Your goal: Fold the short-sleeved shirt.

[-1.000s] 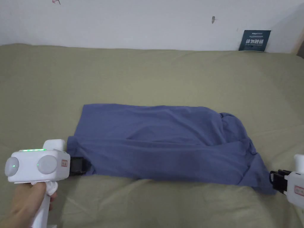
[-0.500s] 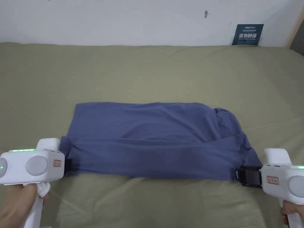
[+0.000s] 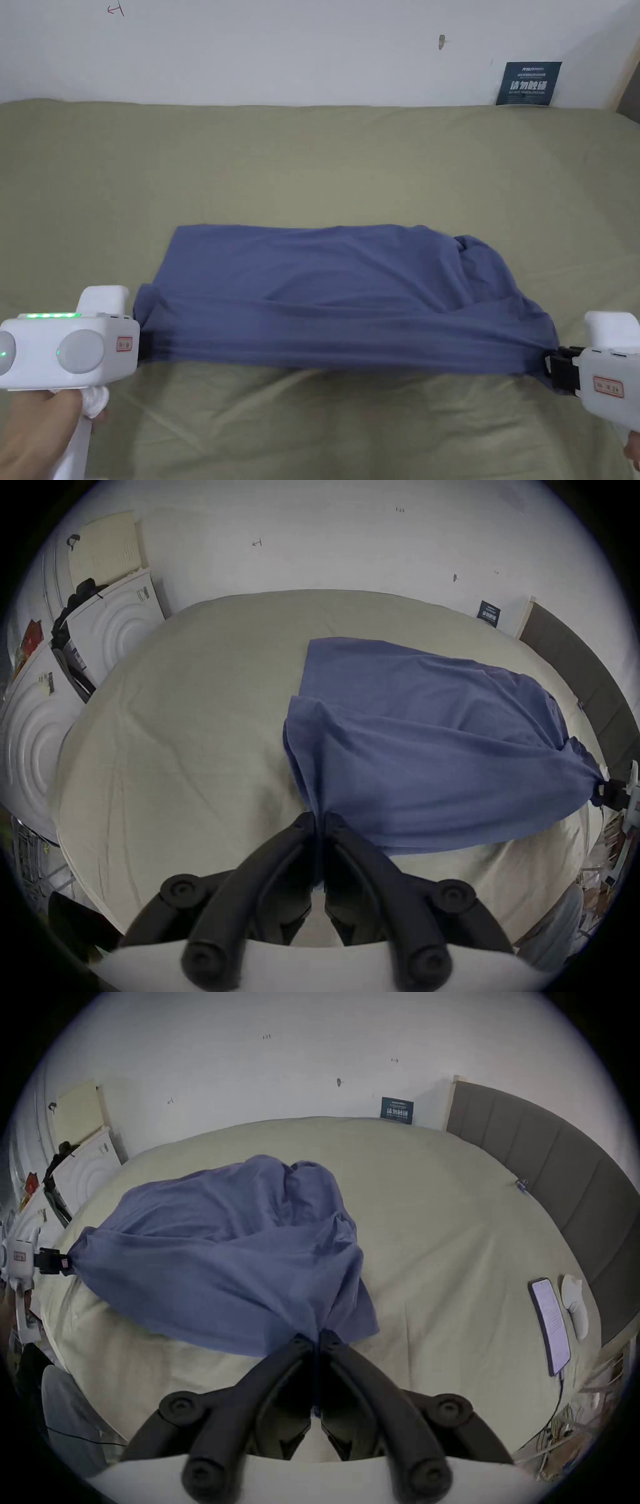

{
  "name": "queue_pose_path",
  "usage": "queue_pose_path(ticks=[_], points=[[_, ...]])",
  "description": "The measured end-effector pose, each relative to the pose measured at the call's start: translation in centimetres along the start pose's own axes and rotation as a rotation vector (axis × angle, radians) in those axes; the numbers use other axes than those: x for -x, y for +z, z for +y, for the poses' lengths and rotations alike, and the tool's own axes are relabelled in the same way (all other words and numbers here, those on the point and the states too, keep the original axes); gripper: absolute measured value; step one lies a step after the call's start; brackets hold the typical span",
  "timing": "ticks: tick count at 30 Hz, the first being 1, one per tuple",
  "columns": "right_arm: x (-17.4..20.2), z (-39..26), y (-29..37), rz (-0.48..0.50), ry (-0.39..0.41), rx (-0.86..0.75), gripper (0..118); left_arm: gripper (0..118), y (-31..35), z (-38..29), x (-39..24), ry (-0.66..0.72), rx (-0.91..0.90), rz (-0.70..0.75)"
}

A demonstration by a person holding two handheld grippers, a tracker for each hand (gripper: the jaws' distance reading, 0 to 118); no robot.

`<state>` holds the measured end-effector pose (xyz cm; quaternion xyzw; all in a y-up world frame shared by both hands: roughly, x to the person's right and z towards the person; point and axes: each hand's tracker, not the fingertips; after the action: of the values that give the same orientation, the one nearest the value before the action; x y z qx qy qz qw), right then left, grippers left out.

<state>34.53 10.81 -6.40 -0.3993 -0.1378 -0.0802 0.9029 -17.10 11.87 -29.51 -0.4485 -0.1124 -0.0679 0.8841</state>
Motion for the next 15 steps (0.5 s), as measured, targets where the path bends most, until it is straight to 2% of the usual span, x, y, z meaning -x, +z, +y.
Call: queue_pose_path(ticks=[9,15], points=[[0.5,-5.7,4.4,0.034,-0.023,0.02,3,5,3.9,-6.4,1.7,0.037,0.02,-0.01],[1.0,-7.6,5.0,0.04,-0.023,0.03,3,5,4.8,-8.1,2.5,0.061,0.024,-0.021]])
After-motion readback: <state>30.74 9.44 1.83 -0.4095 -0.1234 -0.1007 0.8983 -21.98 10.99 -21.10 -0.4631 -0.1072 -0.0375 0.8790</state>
